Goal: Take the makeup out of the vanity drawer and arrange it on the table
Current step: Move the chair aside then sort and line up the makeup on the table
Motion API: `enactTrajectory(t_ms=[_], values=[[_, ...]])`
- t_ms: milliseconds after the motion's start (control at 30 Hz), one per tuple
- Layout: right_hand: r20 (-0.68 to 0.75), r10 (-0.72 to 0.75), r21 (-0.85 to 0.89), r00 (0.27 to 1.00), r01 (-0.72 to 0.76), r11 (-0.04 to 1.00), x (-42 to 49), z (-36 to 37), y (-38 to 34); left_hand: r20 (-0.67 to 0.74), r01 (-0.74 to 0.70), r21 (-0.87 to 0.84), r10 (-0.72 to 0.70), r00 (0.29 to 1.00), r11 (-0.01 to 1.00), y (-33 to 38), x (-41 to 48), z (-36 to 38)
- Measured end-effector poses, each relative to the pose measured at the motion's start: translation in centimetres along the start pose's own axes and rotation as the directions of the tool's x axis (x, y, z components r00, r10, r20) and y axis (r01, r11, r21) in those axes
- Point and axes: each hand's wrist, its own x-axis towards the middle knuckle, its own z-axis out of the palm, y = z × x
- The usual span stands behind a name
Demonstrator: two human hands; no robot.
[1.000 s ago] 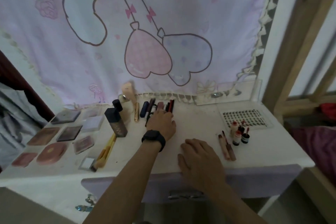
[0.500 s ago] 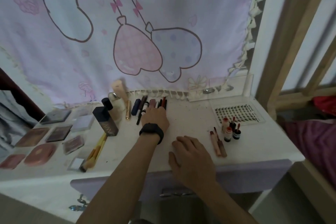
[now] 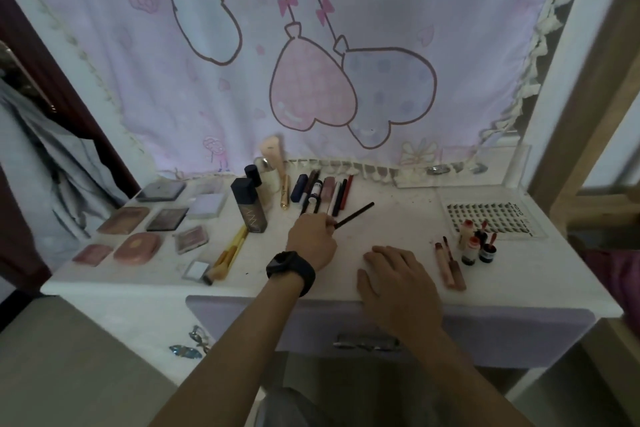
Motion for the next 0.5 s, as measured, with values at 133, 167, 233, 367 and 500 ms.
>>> enactTrajectory(t_ms=[133, 167, 233, 367, 500], values=[[0.003, 0.007, -0.019, 1.0, -0.007, 1.0, -0.1, -0.2, -0.1, 0.02, 0.084, -0.398, -0.083, 0.996, 0.914, -1.7, -3.4, -0.6], [0.005, 0.006, -0.017, 1.0, -0.005, 1.0, -0.1, -0.4, -0.2, 0.044, 0.113, -0.489, -0.105, 0.994, 0.865, -2.1, -4.3, -0.7], [0.035, 0.023, 0.008, 0.999, -0.023, 1.0, 0.1, -0.9, -0.3, 0.072, 0.144, -0.595, -0.126, 0.989, 0.791, -2.6, -5.6, -0.7], [0.201, -0.034, -0.026, 0.979, 0.04, 0.999, 0.4, -1.7, -0.4, 0.079, 0.149, -0.727, -0.133, 0.988, 0.67, -3.3, -8.1, -0.9], [0.204, 0.207, 0.418, 0.957, -0.276, 0.866, 0.8, -3.6, -1.1, 0.068, 0.11, -0.758, -0.09, 0.994, 0.643, -3.5, -9.6, -1.2]])
